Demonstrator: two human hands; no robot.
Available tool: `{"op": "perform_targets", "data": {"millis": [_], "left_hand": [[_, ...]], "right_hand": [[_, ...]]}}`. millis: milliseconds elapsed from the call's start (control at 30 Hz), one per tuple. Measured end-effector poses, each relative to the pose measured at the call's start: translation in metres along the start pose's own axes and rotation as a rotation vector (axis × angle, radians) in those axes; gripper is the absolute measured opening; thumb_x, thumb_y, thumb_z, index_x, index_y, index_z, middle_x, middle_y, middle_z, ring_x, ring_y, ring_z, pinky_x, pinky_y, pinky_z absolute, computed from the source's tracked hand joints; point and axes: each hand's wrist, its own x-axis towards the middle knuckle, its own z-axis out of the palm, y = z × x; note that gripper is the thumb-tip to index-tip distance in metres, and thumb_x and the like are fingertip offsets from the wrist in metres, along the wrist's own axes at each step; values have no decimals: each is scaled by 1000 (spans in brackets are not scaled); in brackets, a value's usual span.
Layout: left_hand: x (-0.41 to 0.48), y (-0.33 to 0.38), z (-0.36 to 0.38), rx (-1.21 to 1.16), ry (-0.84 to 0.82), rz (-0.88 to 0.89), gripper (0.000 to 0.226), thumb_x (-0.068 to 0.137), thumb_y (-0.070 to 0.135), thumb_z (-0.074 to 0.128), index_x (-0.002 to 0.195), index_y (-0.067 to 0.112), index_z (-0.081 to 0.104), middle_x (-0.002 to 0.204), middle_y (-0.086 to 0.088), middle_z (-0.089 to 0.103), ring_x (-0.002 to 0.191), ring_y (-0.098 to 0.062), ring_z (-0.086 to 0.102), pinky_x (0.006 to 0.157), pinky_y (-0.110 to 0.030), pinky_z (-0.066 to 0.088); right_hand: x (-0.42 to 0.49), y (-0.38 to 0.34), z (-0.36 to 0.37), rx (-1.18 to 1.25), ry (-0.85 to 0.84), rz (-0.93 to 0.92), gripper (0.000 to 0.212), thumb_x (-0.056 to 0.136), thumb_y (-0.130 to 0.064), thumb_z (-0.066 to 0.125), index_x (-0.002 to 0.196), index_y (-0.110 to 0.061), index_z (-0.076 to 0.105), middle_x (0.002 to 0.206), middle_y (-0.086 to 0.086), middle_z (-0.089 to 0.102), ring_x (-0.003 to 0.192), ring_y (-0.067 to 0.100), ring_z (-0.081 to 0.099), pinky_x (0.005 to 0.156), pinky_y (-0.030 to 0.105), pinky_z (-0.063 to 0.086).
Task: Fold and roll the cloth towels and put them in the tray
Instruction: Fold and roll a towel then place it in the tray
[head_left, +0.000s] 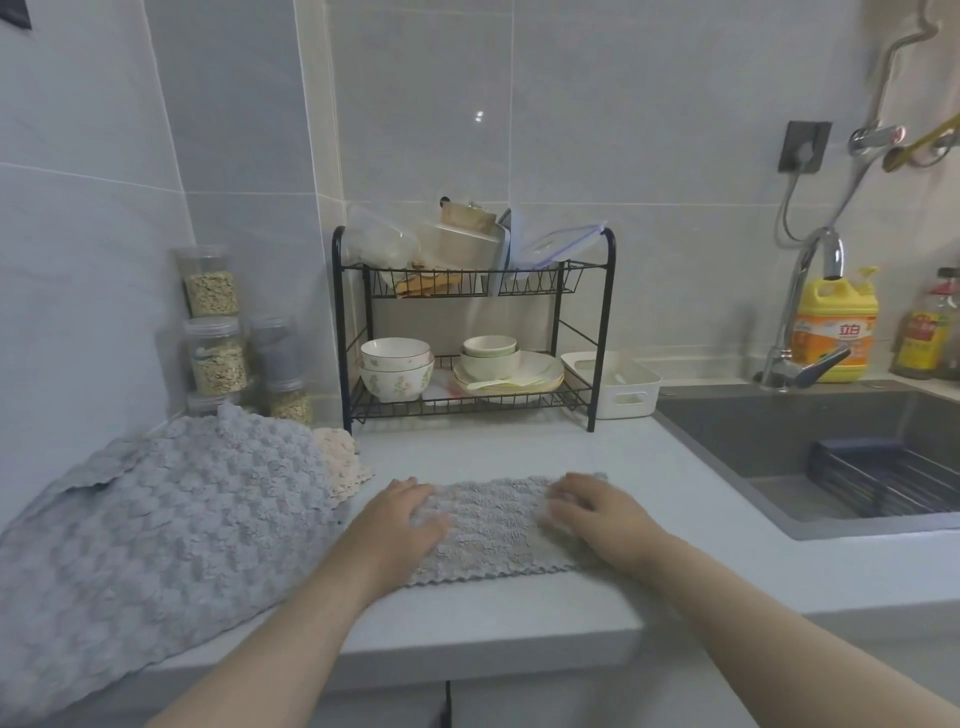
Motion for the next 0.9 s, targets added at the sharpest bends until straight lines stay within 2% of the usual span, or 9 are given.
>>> {"op": "perform_targets", "data": {"millis": [33,100,233,333,433,500,633,833,900], "left_hand": [[-1,-1,-1,-54,58,-34,57,90,49,50,144,30,40,154,9,31,142,-11,25,116,-38,23],[-3,-2,-2,-104,115,-73,47,90,34,53,136,26,50,142,8,48,124,-11,47,108,-35,38],[-1,-4,-1,-22,12,-27,49,86,41,54,134,31,53,150,15,38,138,-6,32,114,-32,25],[2,-2,-1,98,-82,46,58,88,50,51,143,35,40,157,16,19,145,-3,12,118,-32,10],[2,-1,-1,157,-99,42,68,85,61,48,147,39,30,159,14,11,147,-8,7,119,-35,9],[3,-1,-1,173,-99,15,76,82,68,47,148,38,25,159,14,11,147,-10,9,119,-36,11],[4,1,1,267,-121,11,81,80,75,42,149,37,24,159,9,17,147,-13,13,118,-35,12],[2,4,-1,297,-137,10,82,80,77,40,149,37,23,158,7,20,146,-15,16,118,-36,13],[1,6,-2,302,-134,20,83,80,77,39,150,34,23,157,6,23,145,-15,20,117,-36,16]], "right_hand": [[0,6,-4,100,146,81,31,94,-34,53,112,-12,66,116,5,64,112,24,57,89,28,40],[2,20,-11,-57,317,277,36,91,-40,47,103,-12,67,109,9,67,102,29,57,85,31,45],[5,25,-14,-410,120,394,35,85,-48,44,88,-19,63,99,7,65,95,30,55,77,31,41],[8,22,-15,-246,155,337,11,87,-24,51,94,-17,55,94,5,63,86,26,55,70,28,40],[11,24,-29,-83,216,375,8,90,-12,48,98,-11,51,76,1,57,64,17,53,53,24,37],[12,27,-42,3,224,434,15,92,-10,47,105,-9,52,74,0,55,60,14,53,49,23,36],[18,32,-56,101,139,469,39,91,-14,49,129,-11,46,105,14,61,82,31,63,59,30,48],[23,16,-76,193,150,473,60,85,-8,59,141,-14,37,103,14,56,73,26,59,51,28,46],[26,0,-78,147,170,403,62,82,-7,59,140,-16,39,93,9,54,71,23,58,58,31,51]]}}
